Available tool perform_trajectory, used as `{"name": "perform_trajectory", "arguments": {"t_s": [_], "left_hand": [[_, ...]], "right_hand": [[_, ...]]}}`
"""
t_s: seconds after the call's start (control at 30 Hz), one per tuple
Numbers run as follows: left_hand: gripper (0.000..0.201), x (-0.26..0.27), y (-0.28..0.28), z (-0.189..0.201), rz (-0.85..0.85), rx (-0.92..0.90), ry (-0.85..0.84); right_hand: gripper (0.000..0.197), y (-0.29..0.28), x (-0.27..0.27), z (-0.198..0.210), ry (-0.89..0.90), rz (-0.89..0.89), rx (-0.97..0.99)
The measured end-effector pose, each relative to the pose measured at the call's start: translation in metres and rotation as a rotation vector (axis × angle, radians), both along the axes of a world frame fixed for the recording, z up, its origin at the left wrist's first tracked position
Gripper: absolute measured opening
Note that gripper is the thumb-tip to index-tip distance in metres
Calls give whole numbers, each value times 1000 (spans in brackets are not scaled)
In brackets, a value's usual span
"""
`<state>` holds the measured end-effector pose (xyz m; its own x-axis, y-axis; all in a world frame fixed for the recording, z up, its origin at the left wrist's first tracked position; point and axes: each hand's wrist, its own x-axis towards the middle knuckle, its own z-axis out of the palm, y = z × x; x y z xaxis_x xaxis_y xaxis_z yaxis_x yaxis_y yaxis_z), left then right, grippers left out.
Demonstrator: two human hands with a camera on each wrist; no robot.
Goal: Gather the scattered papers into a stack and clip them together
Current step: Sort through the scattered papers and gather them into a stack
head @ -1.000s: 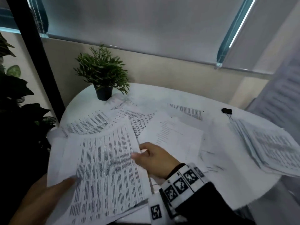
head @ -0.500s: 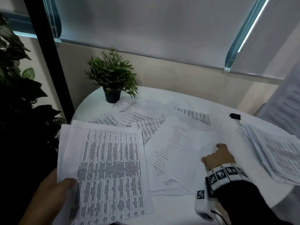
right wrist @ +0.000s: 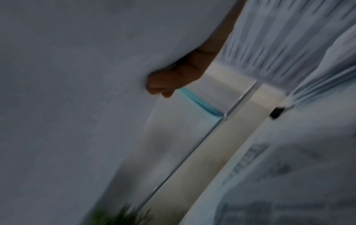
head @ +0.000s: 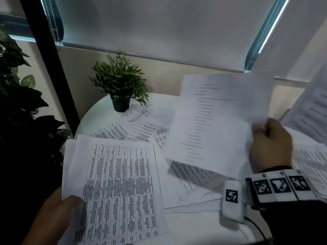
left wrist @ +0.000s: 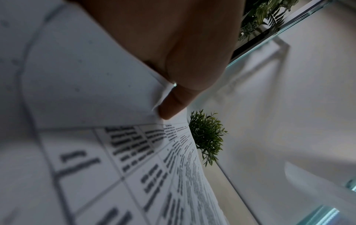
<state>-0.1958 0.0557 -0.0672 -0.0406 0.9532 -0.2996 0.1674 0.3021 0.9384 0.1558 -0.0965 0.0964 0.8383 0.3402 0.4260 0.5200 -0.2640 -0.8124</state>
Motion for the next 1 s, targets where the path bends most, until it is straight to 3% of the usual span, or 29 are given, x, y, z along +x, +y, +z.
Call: {"name": "perform_trajectory", "arguments": {"t_s": [0.1, 0.2, 0.3, 0.37, 0.5, 0.6, 0.73, 0.8, 0.87, 0.93, 1.0], "left_hand": [[37, 11, 8, -3, 127, -97, -273], [43, 5, 10, -12, 15, -112, -409], [45, -3, 8, -16, -172, -60, -128], [68, -6, 11, -21, -138, -41, 43], [57, -4, 7, -18, -122, -46, 95], [35, 1, -2, -9, -9, -31, 14], [30, 7, -16, 9, -34, 7, -103], [54, 6, -15, 9, -121, 59, -35], [57, 3, -14, 10, -135, 75, -15], [46, 0, -13, 11, -113, 94, -10], [38, -1, -15, 11, -92, 109, -50]], "right_hand": [[38, 30, -41, -25, 29, 322, -151], [30, 42, -92, -57, 173, 629, -473], [30, 44, -105, -63, 350, 822, -630], [37, 49, -74, -61, 375, 735, -632], [96, 55, 18, -78, -23, 209, -1091], [123, 54, 45, -97, -26, 178, -1283], [121, 50, 51, -97, 111, 186, -1196], [85, 43, 48, -90, 169, 214, -1148], [43, 33, 48, -81, 224, 201, -957], [40, 22, 51, -71, 283, 116, -712], [41, 10, 48, -55, 216, 9, -446]]}}
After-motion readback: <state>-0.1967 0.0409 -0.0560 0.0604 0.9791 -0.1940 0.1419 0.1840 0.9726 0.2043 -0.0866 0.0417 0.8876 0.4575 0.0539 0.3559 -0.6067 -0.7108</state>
